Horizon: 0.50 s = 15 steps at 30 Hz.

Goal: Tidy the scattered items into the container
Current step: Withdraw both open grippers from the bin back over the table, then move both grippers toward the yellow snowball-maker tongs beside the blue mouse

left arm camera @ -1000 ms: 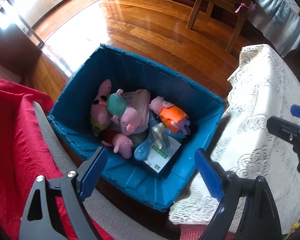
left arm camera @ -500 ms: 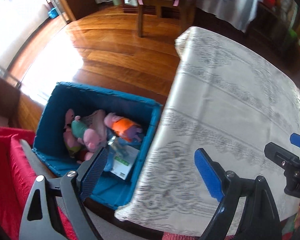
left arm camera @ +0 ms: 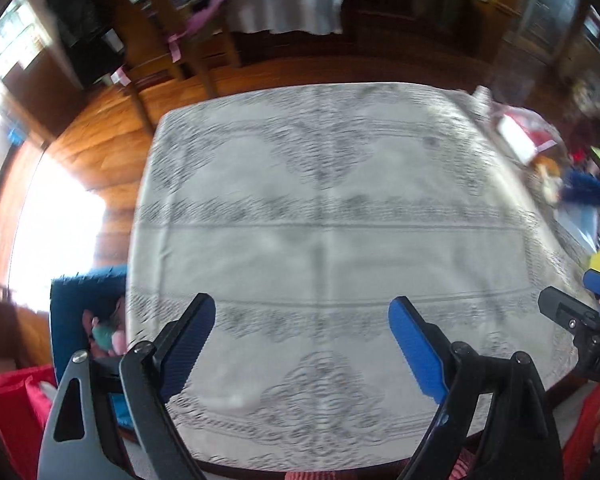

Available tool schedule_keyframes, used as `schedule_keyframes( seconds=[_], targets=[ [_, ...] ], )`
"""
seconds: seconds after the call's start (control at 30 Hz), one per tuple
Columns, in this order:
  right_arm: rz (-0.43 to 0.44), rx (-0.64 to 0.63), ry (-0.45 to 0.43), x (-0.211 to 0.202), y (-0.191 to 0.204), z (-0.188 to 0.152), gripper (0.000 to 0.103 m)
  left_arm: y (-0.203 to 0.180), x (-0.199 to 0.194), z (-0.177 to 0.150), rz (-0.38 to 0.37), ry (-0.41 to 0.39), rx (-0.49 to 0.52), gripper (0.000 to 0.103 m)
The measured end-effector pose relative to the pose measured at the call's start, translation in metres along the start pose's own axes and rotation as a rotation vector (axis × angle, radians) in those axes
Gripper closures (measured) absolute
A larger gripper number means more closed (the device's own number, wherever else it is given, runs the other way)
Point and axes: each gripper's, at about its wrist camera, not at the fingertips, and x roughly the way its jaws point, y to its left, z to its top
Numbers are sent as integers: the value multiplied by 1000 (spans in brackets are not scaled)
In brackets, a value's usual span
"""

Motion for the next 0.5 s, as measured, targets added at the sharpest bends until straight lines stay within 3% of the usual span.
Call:
schedule_keyframes(
  seconds=[0.2,0.33,0.5],
  targets=[
    [-31,159,-47,-38,-127,-6,1,-122,-13,25,-68,-23,125,14],
    [-52,236,-69,-55,-192,-15,2,-192,-19,28,-109,-25,204,14],
    [-80,348,-89,-71,-260,-42,18,-265,-15,18,-179,-19,340,14]
  ],
)
